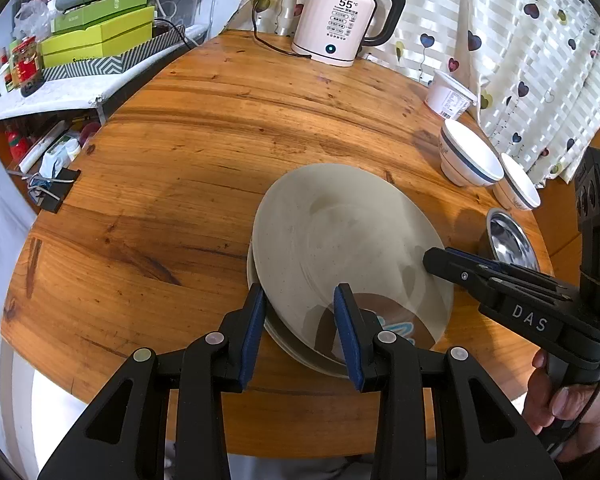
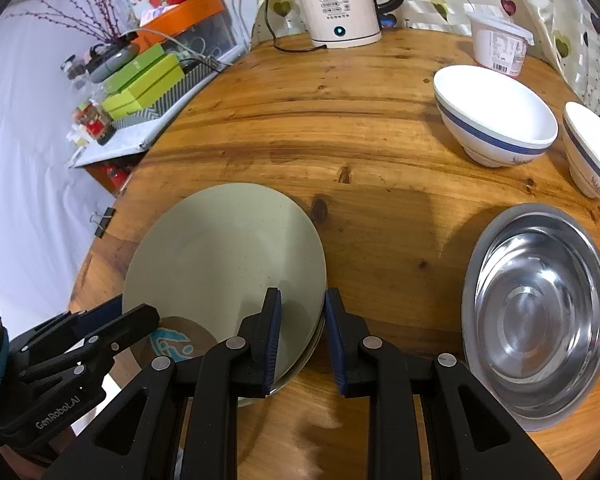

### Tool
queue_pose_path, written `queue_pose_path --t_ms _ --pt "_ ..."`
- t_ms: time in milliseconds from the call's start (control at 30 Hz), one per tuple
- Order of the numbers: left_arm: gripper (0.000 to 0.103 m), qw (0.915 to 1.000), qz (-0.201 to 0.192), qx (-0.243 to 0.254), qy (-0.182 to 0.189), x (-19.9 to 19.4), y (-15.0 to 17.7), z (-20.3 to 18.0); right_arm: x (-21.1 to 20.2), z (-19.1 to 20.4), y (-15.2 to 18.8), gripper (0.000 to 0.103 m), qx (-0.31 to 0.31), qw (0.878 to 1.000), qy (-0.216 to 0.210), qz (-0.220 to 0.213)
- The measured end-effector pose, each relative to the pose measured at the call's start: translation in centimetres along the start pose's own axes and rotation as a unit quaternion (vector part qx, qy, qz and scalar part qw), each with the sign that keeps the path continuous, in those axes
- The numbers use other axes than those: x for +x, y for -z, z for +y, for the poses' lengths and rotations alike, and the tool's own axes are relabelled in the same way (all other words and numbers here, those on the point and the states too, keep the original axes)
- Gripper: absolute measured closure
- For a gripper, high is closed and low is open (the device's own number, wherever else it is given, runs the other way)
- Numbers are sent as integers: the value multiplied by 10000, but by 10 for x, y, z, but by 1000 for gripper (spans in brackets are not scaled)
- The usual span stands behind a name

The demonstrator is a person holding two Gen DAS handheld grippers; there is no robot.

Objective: Organize plates and bowls
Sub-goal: 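Lower the held beige plate onto the plate stack with both grippers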

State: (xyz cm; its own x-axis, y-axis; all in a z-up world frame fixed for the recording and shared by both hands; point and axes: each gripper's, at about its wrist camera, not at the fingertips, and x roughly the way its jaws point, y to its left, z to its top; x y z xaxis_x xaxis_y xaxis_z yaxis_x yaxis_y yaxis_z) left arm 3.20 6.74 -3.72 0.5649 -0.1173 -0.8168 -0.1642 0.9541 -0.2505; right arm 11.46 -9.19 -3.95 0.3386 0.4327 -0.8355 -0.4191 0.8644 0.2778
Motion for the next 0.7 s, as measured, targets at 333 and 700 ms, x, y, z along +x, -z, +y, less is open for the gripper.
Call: queue_pose_path --t_ms 333,700 --pt "66 9999 -24 45 -87 -1 -1 2 -1 2 1 80 -68 10000 25 -12" --pt "66 9999 -69 56 -138 0 0 3 0 3 1 80 -95 9999 43 -23"
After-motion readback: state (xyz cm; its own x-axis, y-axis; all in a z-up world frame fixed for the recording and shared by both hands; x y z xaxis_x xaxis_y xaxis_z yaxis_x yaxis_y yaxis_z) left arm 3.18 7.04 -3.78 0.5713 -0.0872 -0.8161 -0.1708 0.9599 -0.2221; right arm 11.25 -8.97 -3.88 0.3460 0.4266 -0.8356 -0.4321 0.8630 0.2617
